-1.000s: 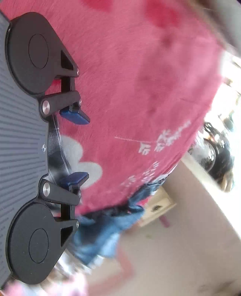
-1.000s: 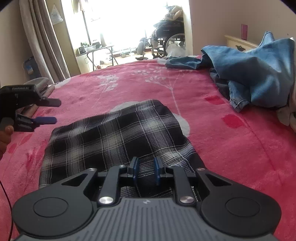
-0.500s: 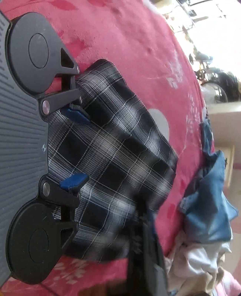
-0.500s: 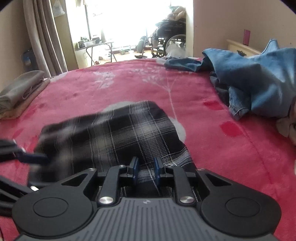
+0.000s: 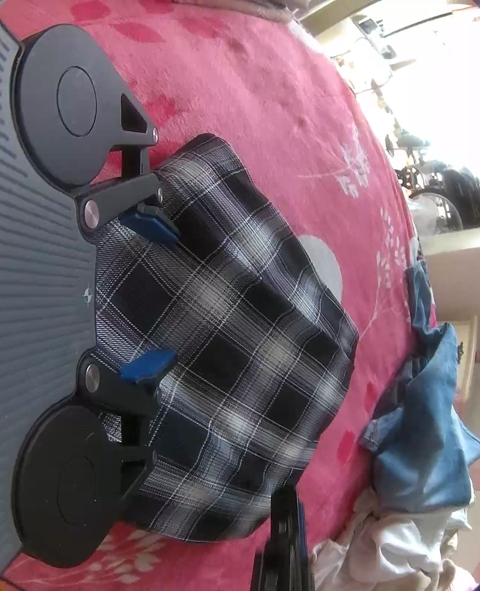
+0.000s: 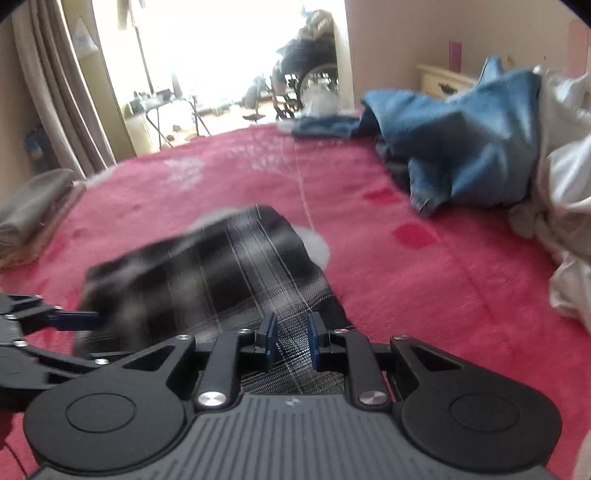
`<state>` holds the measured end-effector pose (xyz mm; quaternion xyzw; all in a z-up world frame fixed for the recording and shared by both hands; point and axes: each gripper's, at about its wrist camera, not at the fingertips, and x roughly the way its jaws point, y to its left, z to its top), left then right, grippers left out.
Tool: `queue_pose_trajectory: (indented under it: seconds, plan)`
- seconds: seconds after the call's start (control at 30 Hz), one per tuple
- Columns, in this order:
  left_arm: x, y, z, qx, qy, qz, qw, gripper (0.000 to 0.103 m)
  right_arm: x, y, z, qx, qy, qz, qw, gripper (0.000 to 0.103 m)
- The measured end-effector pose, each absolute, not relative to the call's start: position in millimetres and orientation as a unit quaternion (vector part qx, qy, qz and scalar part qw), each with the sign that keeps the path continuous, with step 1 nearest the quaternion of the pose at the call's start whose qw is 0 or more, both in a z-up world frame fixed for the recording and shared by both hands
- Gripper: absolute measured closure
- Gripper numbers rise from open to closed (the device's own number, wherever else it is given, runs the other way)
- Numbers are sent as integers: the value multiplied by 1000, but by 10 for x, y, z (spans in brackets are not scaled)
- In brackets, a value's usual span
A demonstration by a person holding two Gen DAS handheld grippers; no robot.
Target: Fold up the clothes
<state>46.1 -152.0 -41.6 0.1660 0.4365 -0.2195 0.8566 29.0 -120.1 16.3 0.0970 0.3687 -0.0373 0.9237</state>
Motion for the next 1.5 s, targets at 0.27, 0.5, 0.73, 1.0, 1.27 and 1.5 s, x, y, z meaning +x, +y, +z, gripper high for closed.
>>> queue_pose_trajectory:
  seconds: [0.27,0.5,0.73,1.0,1.27,1.5]
  plan:
    - [435,-1605,-422,180,438,-198,859,38,194,-1107,-200,66,428,-33,901,84]
    - [431,-1639,-414,186,440,-185,859,36,79,-1056,-5,78,404,-10,911,84]
    - [413,-1678,-422,194,439,-176,860,35,-61,-815,40,75,399,54,912,83]
    - [399,-1670,-422,200,439,-172,859,28,-74,-522,-224,40,424,80,901,66]
    - [393,-1656,-418,203,440,-169,858,24,-56,-441,-243,58,428,99,896,25]
    - [394,-1612,-385,190,438,-175,861,24,-75,-250,-296,21,436,111,893,1]
